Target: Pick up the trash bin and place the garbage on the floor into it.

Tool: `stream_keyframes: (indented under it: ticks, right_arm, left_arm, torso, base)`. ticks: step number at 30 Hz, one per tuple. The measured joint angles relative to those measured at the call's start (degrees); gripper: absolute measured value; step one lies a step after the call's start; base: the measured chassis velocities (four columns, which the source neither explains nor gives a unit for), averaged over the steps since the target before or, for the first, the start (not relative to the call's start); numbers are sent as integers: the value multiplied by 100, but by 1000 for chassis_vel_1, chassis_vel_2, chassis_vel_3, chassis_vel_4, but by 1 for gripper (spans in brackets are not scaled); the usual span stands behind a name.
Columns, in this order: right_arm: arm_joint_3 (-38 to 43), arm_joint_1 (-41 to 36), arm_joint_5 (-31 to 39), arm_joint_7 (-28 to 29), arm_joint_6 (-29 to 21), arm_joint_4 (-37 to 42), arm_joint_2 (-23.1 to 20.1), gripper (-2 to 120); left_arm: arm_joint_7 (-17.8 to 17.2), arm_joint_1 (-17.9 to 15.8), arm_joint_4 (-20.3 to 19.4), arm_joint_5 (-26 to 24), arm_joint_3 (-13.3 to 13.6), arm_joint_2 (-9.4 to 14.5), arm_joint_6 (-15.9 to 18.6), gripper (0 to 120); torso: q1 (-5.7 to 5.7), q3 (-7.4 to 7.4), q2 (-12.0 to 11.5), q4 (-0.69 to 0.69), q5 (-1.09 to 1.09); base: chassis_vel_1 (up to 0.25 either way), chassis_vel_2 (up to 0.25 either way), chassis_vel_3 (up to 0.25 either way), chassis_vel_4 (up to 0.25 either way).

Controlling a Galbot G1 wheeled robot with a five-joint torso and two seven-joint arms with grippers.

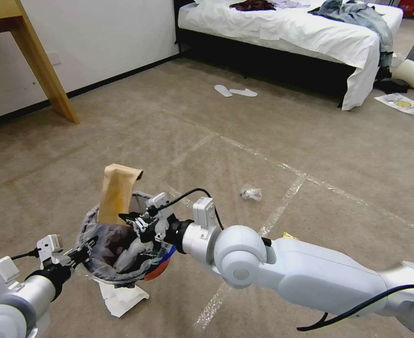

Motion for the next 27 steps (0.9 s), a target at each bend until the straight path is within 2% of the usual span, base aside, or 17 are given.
stream_keyframes:
  ticks: [9, 27]
  right_arm:
    - [-14, -198, -72, 40, -73, 290, -272, 0]
    - [-1, -480, -329, 29, -96, 431, -501, 0]
  left_arm:
    - [-11, 15, -2, 1, -21, 0, -3, 1]
    - [-23, 159, -144, 31, -47, -73, -5, 1]
  torso:
    - [0, 0, 0, 0, 0]
    - [0, 0, 0, 0, 0]
  base:
    - [0, 0, 0, 0]
    - [0, 0, 0, 0]
